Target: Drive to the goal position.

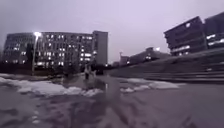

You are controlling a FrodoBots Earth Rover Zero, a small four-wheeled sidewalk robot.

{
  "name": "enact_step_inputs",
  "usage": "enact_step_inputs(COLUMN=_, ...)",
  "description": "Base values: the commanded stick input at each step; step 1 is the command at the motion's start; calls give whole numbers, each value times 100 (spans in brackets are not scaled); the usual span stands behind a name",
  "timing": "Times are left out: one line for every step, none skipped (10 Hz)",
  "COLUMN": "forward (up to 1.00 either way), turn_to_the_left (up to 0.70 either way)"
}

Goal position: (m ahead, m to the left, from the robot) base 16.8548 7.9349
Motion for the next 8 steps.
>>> enact_step_inputs(forward=100, turn_to_the_left=0)
enact_step_inputs(forward=100, turn_to_the_left=0)
enact_step_inputs(forward=100, turn_to_the_left=0)
enact_step_inputs(forward=100, turn_to_the_left=26)
enact_step_inputs(forward=100, turn_to_the_left=27)
enact_step_inputs(forward=100, turn_to_the_left=26)
enact_step_inputs(forward=100, turn_to_the_left=10)
enact_step_inputs(forward=100, turn_to_the_left=0)
